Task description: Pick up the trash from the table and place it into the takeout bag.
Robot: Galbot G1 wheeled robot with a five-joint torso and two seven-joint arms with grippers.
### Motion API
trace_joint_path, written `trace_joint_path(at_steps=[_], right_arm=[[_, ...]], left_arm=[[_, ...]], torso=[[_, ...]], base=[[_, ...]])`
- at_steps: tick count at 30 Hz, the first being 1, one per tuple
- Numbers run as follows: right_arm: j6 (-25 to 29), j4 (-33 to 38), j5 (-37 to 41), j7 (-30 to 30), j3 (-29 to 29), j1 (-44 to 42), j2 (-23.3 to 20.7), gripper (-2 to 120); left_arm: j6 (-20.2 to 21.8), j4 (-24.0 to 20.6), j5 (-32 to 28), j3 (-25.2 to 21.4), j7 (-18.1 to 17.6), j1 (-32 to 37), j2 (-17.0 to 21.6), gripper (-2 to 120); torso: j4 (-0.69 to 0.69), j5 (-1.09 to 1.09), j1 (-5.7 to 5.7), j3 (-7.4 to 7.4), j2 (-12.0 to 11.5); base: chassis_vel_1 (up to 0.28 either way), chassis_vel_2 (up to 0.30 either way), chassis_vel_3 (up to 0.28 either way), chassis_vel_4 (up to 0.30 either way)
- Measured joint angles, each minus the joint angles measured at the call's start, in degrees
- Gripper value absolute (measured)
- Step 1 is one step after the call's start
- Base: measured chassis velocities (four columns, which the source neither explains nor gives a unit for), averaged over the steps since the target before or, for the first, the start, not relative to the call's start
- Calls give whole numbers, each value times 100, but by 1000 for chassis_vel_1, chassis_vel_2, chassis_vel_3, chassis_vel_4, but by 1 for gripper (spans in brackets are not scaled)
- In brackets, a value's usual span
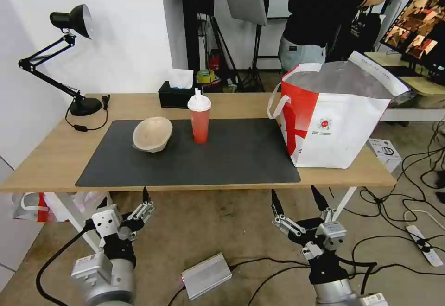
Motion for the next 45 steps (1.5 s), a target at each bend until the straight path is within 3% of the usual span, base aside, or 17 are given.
trace_joint_path(at_steps=[14,29,35,45], right_arm=[[57,126,204,-190,-10,109,-201,100],[83,105,790,-843,142,361,-356,100],[-213,186,1075,-1234,221,695,-575,100],[-802,194,1438,-1216,157,1227,-835,100]], left_arm=[[0,-8,1,-30,-3,-10,-26,100],[-2,-20,-3,-198,39,-80,-124,100],[-2,16,-10,-194,44,-78,-39,100],[1,30,-7,-191,51,-60,-26,100]], torso=[[0,0,0,0,0],[0,0,0,0,0],[0,0,0,0,0],[0,0,0,0,0]], base=[[0,0,0,0],[0,0,0,0],[0,0,0,0],[0,0,0,0]])
